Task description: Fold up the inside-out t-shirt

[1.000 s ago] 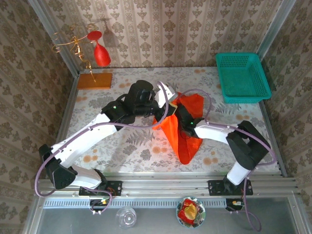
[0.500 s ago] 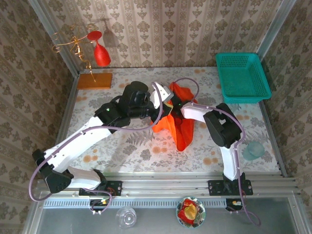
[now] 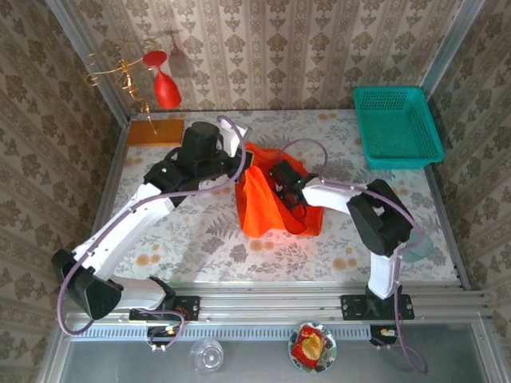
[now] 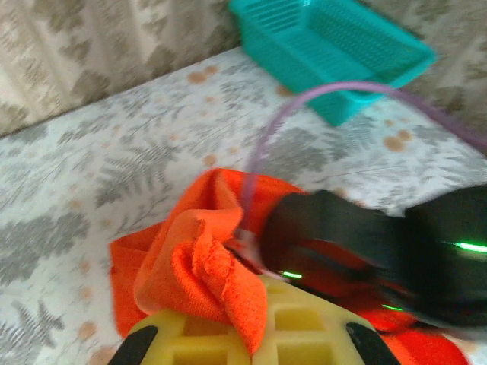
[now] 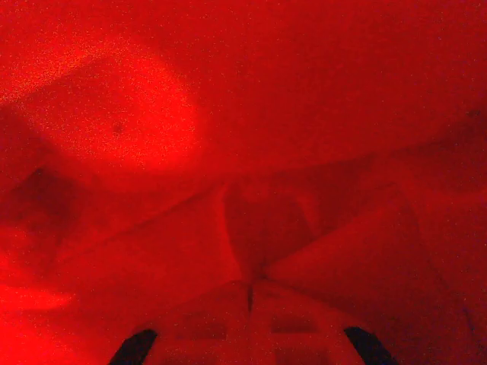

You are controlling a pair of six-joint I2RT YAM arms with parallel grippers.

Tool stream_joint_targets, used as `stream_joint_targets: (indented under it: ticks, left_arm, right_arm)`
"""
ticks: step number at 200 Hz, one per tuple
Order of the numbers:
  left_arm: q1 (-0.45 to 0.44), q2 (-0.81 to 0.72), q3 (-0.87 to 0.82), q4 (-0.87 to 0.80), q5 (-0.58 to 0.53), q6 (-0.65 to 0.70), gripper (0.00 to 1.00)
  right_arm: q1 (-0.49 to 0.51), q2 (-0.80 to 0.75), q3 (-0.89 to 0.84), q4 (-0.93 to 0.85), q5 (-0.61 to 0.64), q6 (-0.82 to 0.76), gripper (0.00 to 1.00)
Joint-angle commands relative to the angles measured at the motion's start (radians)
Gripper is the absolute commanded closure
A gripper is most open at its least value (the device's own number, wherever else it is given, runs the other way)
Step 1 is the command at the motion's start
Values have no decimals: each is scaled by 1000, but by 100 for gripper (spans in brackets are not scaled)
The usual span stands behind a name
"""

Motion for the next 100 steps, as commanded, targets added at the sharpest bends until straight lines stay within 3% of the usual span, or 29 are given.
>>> stream_joint_targets:
  ticks: [1, 59, 100]
  left_arm:
    - [75, 42, -64, 34, 25, -49, 100]
    - [180, 107, -257, 188, 110, -130, 100]
    - [277, 112, -422, 324, 161, -218, 100]
  right_arm:
    - [40, -149, -33, -62, -95, -39, 100]
    - [68, -426, -63, -43, -270, -64, 100]
    - [68, -616, -58, 24, -310, -67, 100]
